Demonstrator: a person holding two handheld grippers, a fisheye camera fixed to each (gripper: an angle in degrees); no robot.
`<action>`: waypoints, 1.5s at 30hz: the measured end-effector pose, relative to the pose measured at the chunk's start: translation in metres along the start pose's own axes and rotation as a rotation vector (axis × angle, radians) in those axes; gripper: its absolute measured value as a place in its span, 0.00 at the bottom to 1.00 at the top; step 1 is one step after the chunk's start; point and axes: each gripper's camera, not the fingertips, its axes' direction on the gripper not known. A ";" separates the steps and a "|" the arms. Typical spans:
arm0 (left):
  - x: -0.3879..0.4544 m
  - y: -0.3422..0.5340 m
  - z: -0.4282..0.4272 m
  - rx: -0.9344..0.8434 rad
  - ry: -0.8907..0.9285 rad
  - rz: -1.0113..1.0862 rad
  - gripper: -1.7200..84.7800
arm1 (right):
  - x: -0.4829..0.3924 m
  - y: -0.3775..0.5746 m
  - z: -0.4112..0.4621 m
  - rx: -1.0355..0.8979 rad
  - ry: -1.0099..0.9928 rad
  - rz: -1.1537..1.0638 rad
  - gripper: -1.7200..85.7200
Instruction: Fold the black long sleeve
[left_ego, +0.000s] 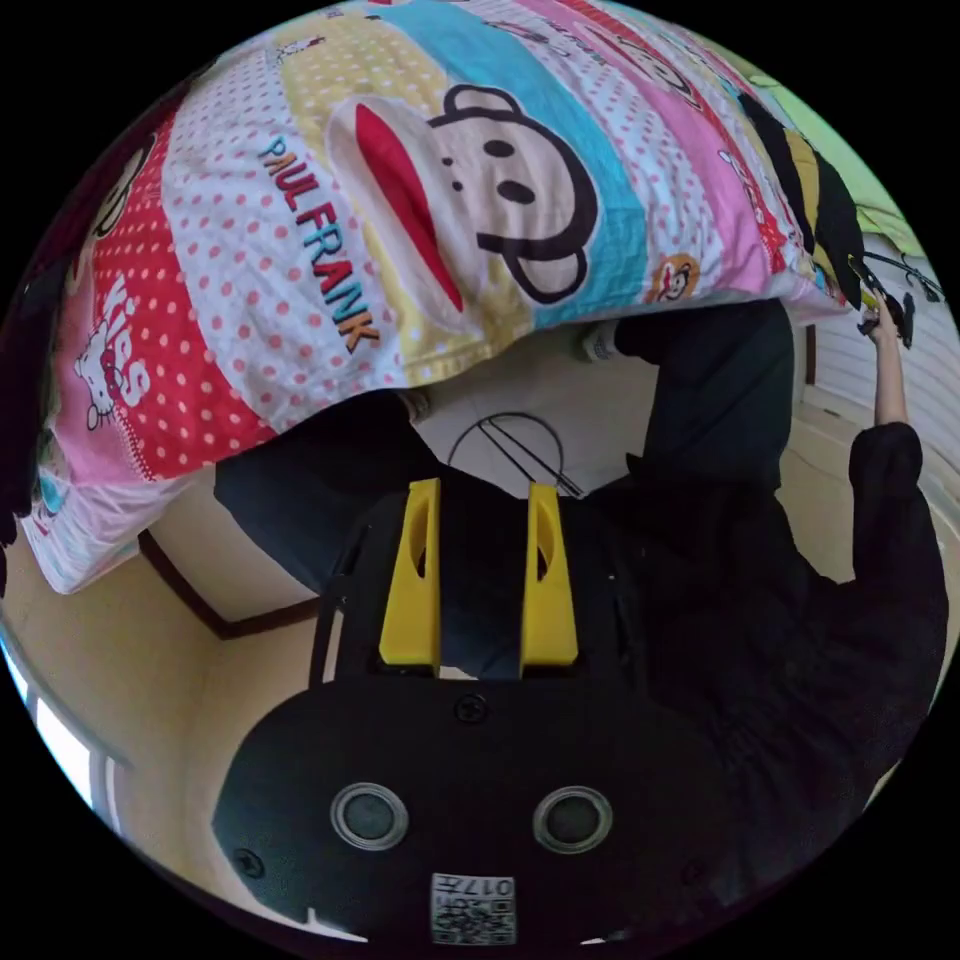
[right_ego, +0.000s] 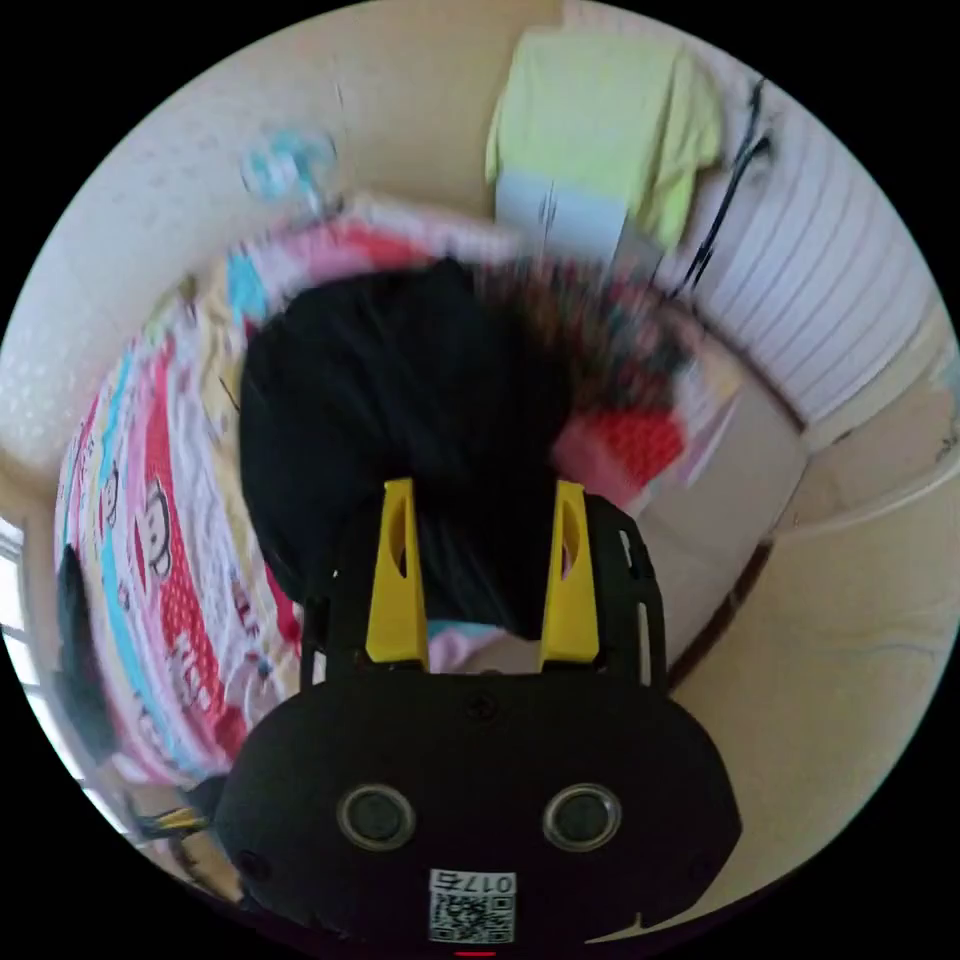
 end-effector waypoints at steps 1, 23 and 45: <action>0.002 0.002 0.002 -0.028 0.003 0.015 0.15 | 0.016 0.011 0.011 0.042 -0.136 0.046 0.23; -0.065 0.259 -0.063 0.898 0.192 -0.084 0.11 | -0.360 0.235 -0.152 0.414 -0.886 -1.168 0.11; -0.128 0.085 -0.049 0.872 -0.157 -0.311 0.16 | -0.256 0.352 -0.030 -0.061 -0.724 -0.899 0.15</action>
